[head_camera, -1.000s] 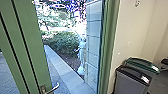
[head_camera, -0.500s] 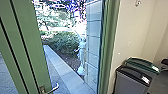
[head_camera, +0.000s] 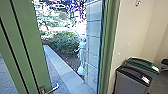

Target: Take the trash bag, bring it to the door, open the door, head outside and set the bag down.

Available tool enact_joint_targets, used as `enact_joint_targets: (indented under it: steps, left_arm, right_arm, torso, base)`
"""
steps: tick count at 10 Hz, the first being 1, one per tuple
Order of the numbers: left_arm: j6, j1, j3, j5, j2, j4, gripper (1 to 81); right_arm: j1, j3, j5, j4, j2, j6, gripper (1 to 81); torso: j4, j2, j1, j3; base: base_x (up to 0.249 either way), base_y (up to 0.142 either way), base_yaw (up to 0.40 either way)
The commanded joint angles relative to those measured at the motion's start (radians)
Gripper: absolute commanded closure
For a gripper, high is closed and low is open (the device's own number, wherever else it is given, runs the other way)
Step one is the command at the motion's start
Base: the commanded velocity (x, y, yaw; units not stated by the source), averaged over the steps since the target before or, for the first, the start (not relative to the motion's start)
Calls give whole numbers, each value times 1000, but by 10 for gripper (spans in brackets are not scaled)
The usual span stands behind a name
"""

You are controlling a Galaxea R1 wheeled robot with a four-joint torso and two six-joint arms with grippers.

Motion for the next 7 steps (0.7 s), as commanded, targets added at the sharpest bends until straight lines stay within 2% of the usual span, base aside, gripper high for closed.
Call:
enact_joint_targets:
  steps: [1,5,7]
  left_arm:
    - [4,-55,1,45,-8,13,811]
    - [4,-55,1,54,-12,21,811]
    - [4,-55,1,57,-14,21,811]
  right_arm:
    - [36,19,-53,-23,18,-8,10]
    - [38,19,-53,-23,18,-8,10]
    - [38,20,-53,-25,19,-8,10]
  torso:
    - [0,0,0,0]
    - [0,0,0,0]
    - [0,0,0,0]
  base:
    - [0,0,0]
    - [0,0,0]
    - [0,0,122]
